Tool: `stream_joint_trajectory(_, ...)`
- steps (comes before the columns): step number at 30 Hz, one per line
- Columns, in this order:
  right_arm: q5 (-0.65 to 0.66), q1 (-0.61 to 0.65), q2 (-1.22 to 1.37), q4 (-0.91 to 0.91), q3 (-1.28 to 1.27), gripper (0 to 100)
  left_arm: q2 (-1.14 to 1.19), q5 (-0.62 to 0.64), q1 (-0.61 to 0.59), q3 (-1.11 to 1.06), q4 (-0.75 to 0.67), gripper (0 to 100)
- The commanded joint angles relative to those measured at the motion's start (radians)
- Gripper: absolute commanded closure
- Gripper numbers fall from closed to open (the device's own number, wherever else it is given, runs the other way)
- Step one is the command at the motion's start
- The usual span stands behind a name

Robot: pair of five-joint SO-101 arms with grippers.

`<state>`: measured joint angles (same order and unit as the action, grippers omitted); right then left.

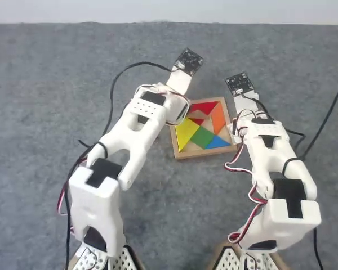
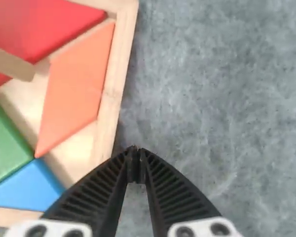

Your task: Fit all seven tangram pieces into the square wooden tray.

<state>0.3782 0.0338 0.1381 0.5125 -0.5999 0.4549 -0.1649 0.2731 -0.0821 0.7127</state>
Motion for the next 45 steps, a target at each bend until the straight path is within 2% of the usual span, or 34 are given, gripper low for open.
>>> stream_joint_trajectory(1,-0.006,-0.004,-0.019,0.01,0.049,99.1,0.061,0.017,0.049,0.156,0.124,84)
stream_joint_trajectory(6,-0.005,-0.004,-0.019,0.01,0.049,99.1,0.123,0.02,0.097,0.232,0.219,84)
stream_joint_trajectory(15,-0.005,-0.002,-0.019,0.01,0.049,99.1,0.109,0.064,0.097,0.242,0.222,84)
stream_joint_trajectory(22,-0.005,-0.002,-0.019,0.008,0.049,99.1,-0.055,0.101,0.077,0.186,0.244,84)
stream_joint_trajectory(28,-0.005,-0.002,-0.019,0.008,0.049,99.1,-0.213,0.069,0.097,-0.067,0.064,84)
stream_joint_trajectory(31,-0.005,-0.002,-0.019,0.008,0.049,99.1,-0.203,0.052,0.133,-0.091,0.051,84)
stream_joint_trajectory(37,-0.006,-0.002,-0.019,0.008,0.049,99.1,-0.081,0.051,0.209,-0.004,0.054,84)
stream_joint_trajectory(45,-0.003,0.005,-0.019,0.01,0.049,99.1,0.032,0.051,0.114,0.156,0.055,84)
